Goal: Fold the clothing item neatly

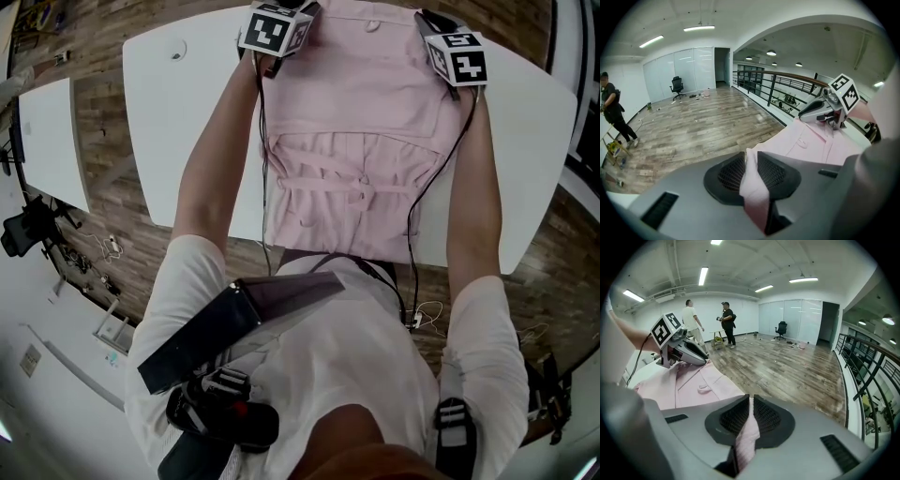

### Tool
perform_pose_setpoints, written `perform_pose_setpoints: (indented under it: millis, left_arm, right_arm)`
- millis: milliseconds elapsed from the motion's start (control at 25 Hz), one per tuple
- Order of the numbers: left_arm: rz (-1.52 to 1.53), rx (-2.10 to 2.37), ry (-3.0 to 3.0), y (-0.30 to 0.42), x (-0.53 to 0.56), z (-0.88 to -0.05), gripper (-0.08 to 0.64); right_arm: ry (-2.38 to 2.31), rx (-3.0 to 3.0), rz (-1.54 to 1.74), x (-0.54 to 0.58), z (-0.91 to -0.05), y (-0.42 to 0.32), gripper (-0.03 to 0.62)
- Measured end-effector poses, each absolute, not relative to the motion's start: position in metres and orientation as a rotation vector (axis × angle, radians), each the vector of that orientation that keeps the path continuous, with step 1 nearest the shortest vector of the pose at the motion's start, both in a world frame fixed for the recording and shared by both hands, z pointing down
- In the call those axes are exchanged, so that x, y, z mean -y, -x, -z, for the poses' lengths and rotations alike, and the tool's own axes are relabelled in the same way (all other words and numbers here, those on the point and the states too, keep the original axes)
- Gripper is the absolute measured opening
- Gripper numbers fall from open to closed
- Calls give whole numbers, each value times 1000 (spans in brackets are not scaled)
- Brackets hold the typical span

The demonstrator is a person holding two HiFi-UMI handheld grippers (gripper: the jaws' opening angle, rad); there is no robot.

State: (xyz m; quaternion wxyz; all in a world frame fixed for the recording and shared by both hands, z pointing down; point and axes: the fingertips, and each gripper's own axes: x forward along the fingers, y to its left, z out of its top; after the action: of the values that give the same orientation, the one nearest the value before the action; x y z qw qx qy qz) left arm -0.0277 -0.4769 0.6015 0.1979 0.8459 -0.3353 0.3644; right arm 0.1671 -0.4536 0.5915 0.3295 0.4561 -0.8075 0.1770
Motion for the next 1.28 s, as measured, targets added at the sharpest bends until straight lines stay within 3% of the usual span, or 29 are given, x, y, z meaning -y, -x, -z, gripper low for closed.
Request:
perform_pose_setpoints:
  millis: [80, 120, 400, 640, 960, 1280]
  left_arm:
    - [-1023, 950, -2388, 24, 476, -598, 22]
    - [-1012, 959, -2403, 23, 476, -593, 18]
    - [-827, 957, -2573, 32, 452, -532, 17]
    - [-884, 947, -2757, 45, 388, -517, 18]
    - [-890, 970, -2595, 80, 309, -562, 18]
    - [-696, 1034, -2511, 85, 332, -552, 18]
  right_arm:
    - [-1203, 2122, -430, 453, -586, -170, 20]
    - [-1213, 2135, -406, 452, -580, -170, 20]
    - [-1290, 2254, -215, 418, -521, -161, 20]
    - [-1277, 2260, -62, 354, -516, -159, 20]
    - [-1183, 2193, -169, 285, -560, -168, 46]
    - [-1268, 2243, -294, 291, -560, -167, 67]
